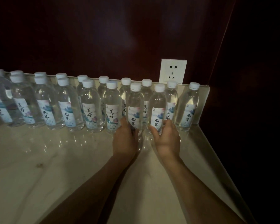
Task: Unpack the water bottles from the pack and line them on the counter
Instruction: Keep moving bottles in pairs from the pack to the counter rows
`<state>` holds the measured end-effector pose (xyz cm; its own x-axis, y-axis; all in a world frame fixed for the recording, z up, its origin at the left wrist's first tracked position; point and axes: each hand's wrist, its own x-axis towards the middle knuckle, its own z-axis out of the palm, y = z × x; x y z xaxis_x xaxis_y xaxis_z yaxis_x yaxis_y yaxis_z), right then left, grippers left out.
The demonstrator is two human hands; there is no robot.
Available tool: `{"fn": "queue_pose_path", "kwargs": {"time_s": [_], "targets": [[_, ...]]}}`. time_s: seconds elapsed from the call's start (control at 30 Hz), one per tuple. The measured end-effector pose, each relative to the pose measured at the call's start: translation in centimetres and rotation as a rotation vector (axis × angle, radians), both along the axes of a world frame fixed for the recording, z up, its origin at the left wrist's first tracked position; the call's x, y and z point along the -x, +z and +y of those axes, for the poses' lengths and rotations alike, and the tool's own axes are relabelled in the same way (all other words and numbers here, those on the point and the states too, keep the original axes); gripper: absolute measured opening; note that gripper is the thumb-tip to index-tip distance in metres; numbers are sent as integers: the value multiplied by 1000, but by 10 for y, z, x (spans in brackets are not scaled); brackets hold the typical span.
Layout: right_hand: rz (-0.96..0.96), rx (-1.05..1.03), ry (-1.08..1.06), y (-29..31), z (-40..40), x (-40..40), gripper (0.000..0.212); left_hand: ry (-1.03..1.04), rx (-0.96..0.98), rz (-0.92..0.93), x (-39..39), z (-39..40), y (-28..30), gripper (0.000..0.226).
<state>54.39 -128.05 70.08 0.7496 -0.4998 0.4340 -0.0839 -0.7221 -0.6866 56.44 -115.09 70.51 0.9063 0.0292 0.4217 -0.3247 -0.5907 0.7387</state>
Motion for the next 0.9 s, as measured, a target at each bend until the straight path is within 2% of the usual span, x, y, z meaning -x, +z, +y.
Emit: {"fn": "queue_pose_path", "kwargs": {"time_s": [0.17, 0.5, 0.63, 0.73, 0.8, 0.9], "targets": [[12, 26, -4, 2, 1, 0, 46, 4, 14, -12, 1, 0, 0, 33], [1, 49, -21, 6, 11, 11, 40, -71, -5, 43, 38, 37, 16, 68], [55, 8, -18, 15, 16, 21, 44, -99, -27, 30, 61, 85, 27, 61], [90, 36, -101, 25, 29, 39, 53, -124, -45, -1, 83, 132, 37, 59], [76, 83, -150, 33, 52, 57, 53, -121, -23, -7, 100, 167, 43, 48], [13, 55, -46, 48, 123, 91, 46, -84, 25, 0, 130, 222, 50, 30]]}}
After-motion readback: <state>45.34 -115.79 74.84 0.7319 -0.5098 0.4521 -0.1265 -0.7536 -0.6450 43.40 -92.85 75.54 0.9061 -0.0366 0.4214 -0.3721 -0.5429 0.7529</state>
